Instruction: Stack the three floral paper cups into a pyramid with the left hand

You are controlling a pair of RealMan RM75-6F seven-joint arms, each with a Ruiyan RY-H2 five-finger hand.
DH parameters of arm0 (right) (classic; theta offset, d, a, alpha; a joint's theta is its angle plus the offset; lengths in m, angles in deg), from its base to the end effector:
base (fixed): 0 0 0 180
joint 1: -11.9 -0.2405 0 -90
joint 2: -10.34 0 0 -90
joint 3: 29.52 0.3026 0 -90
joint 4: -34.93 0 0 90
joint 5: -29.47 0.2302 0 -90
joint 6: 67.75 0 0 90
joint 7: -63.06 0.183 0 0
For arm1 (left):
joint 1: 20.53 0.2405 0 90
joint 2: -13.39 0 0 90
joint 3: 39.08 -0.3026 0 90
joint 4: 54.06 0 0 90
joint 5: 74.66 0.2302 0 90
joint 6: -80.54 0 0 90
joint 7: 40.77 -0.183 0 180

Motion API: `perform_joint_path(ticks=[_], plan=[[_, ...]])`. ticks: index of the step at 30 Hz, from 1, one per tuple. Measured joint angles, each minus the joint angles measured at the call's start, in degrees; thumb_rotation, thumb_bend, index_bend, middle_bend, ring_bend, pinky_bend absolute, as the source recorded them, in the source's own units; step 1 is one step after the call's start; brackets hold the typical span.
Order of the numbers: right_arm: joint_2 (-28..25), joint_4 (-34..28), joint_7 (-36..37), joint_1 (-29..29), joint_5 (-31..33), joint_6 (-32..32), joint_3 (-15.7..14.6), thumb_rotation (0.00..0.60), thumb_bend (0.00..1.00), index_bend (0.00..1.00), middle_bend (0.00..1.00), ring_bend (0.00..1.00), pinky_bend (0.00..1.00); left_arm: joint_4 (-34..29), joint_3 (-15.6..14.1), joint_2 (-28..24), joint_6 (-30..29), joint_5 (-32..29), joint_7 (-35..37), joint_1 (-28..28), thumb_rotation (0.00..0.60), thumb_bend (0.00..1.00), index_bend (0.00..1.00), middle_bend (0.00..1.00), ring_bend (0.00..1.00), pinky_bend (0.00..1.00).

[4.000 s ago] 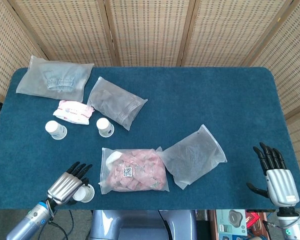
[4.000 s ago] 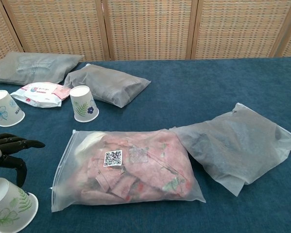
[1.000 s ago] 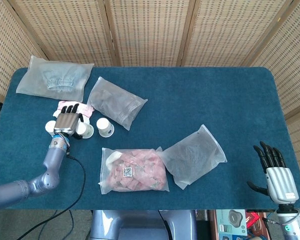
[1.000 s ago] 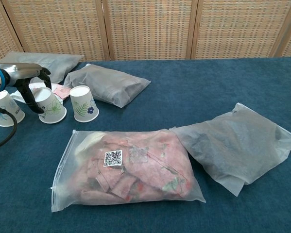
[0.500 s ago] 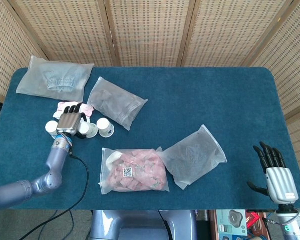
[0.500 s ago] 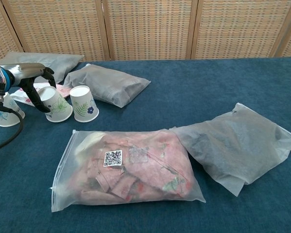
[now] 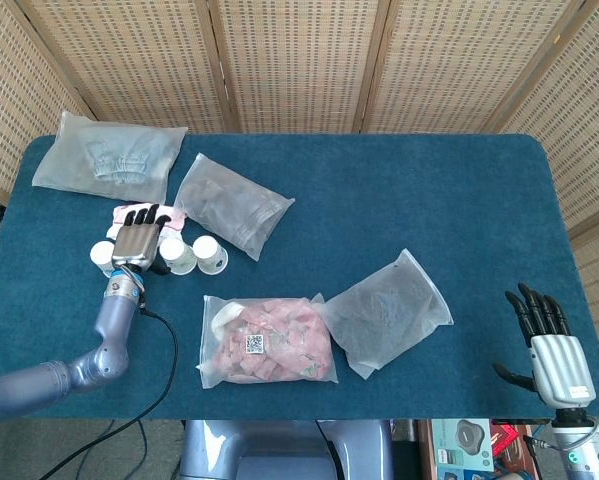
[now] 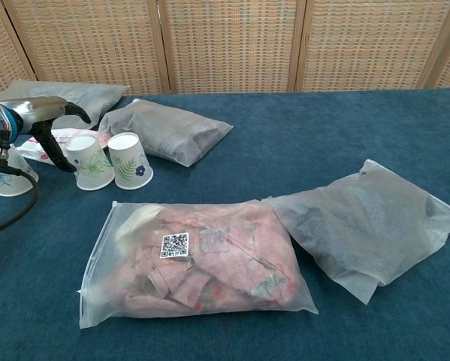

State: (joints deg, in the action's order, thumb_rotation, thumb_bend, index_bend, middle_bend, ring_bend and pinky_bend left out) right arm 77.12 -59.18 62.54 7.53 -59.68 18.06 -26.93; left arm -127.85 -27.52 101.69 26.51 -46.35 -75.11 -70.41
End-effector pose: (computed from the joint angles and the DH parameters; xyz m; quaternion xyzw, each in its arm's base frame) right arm -0.3413 -0.2199 0.1383 0.5957 -0.3956 0.4188 0.5597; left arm -0.2447 0.4866 -0.0118 -0.6488 -0.4548 -0.2344 0.5633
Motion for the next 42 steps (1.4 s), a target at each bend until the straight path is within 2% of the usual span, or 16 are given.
perform_joint_path(ticks=[5, 11, 14, 21, 25, 27, 30, 42], plan=[[-0.03, -0.04, -0.02, 0.0, 0.04, -0.02, -0.03, 0.6, 0.09, 0.0, 0.0, 0.0, 0.0, -0.77, 0.36, -0.33, -0.9, 1.68, 0.93, 0.42, 0.6, 0.19, 0.01, 0.0, 0.0, 0.0], [-0.16, -0.03, 0.24, 0.09, 0.03, 0.19, 0.02, 0.6, 0.09, 0.0, 0.0, 0.0, 0.0, -6.05, 0.52, -3.17, -2.24, 5.96, 3.6, 1.92, 0.6, 0.19, 0.01, 0.0, 0.0, 0.0], [-0.2, -0.08, 0.24, 0.12, -0.07, 0.25, -0.03, 0.6, 0.09, 0.0, 0.0, 0.0, 0.0, -10.5, 0.53, -6.22, -3.5, 9.48, 5.86, 3.44, 0.6, 0.19, 0.01, 0.0, 0.0, 0.0], [-0.16, -0.36, -0.23, 0.19, -0.39, 0.45, -0.16, 0.6, 0.09, 0.0, 0.0, 0.0, 0.0, -21.56, -0.33, -17.95, -6.89, 16.0, 8.65, 7.81, 0.6, 0.19, 0.02, 0.0, 0.0, 0.0], [-0.06, -0.52, -0.66, 0.23, -0.71, 0.53, -0.34, 0.6, 0.09, 0.0, 0.0, 0.0, 0.0, -24.55, -1.33, -24.08, -8.06, 17.33, 8.74, 10.08, 0.6, 0.19, 0.15, 0.0, 0.0, 0.0], [0.02, -0.58, -0.9, 0.23, -0.85, 0.53, -0.42, 0.6, 0.09, 0.0, 0.0, 0.0, 0.0, -24.85, -1.81, -26.51, -7.84, 16.89, 8.78, 10.96, 0.6, 0.19, 0.22, 0.0, 0.0, 0.0], [0.1, -0.68, -1.15, 0.21, -0.95, 0.52, -0.46, 0.6, 0.09, 0.0, 0.0, 0.0, 0.0, -24.16, -2.12, -27.85, -6.6, 15.05, 9.16, 11.57, 0.6, 0.19, 0.27, 0.0, 0.0, 0.0], [0.16, -0.47, -1.26, 0.18, -0.53, 0.4, -0.26, 0.6, 0.09, 0.0, 0.0, 0.0, 0.0, -13.69, -3.78, -26.45, 2.63, 5.87, 9.08, 10.59, 0.6, 0.19, 0.28, 0.0, 0.0, 0.0]])
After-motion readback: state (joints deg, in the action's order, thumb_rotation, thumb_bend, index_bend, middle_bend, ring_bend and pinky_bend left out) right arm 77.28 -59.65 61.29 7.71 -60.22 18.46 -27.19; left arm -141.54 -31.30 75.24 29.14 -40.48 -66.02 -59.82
